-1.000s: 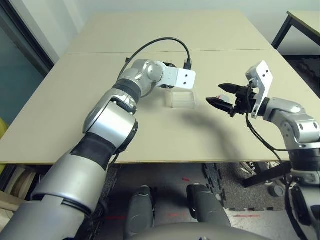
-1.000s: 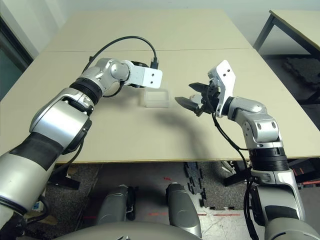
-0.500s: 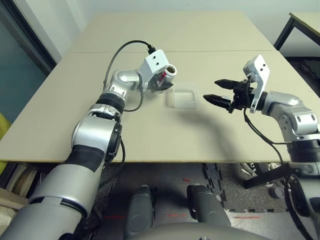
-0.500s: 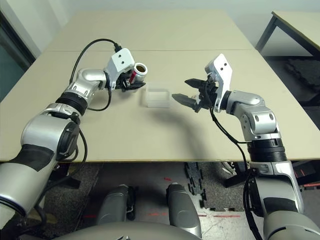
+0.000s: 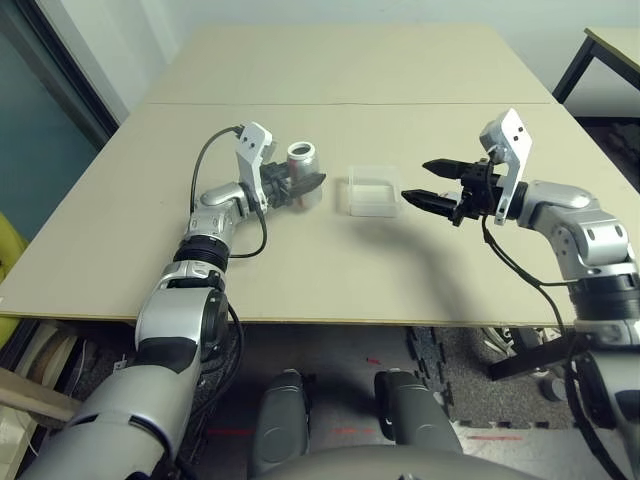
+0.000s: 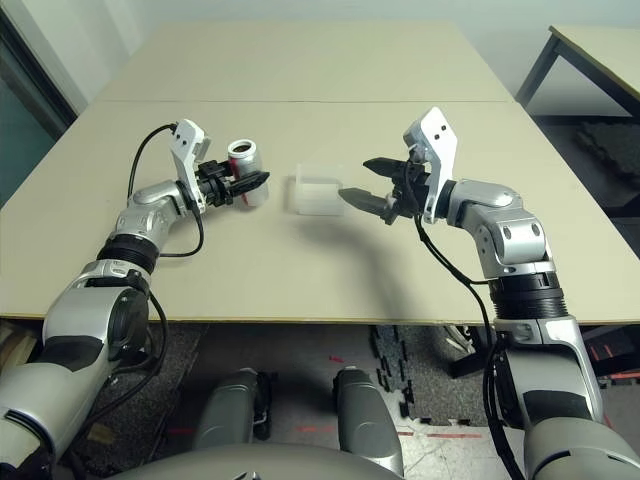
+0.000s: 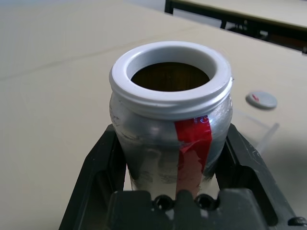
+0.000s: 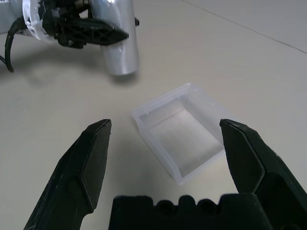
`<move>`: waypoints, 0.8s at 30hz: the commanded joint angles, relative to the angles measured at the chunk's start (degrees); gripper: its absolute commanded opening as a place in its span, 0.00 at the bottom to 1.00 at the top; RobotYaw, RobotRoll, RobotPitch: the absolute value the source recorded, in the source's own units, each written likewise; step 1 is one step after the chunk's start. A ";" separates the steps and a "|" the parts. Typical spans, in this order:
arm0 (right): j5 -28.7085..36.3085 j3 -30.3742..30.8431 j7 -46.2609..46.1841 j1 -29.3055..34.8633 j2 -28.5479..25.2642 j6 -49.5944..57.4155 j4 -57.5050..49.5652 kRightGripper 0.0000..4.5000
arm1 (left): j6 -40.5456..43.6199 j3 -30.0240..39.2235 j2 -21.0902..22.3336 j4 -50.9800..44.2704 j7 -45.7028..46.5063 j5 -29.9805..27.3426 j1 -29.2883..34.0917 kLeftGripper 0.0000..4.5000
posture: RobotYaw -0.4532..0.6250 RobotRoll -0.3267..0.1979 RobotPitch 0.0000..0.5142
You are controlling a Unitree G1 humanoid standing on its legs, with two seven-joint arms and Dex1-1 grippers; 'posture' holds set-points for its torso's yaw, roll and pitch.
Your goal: Pour the medicine from the bottle into the box.
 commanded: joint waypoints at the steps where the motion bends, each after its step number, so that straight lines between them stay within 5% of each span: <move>1: -0.36 0.61 0.28 -0.25 0.05 -0.42 -0.17 1.00 | -1.20 -1.87 1.32 -0.35 3.22 1.83 0.23 0.61 | 0.36 0.62 0.19; 11: -0.54 0.64 -0.06 -0.51 0.54 -0.71 0.13 1.00 | -18.51 -28.68 1.24 15.97 17.45 31.79 -16.80 0.61 | 0.34 0.62 0.20; 16: 0.14 -0.72 -1.25 1.21 0.03 0.16 -2.47 1.00 | -21.51 -52.48 -2.28 23.13 28.44 56.46 -28.34 0.61 | 0.28 0.62 0.20; 20: 1.16 -2.51 -3.08 4.19 -0.58 1.57 -5.98 1.00 | -21.97 -67.26 -4.38 25.78 37.19 70.92 -32.34 0.61 | 0.25 0.62 0.21; 24: 2.04 -3.77 -5.17 6.93 -0.54 2.89 -9.33 1.00 | -21.40 -70.69 -6.40 27.14 39.12 74.52 -33.97 0.61 | 0.21 0.62 0.21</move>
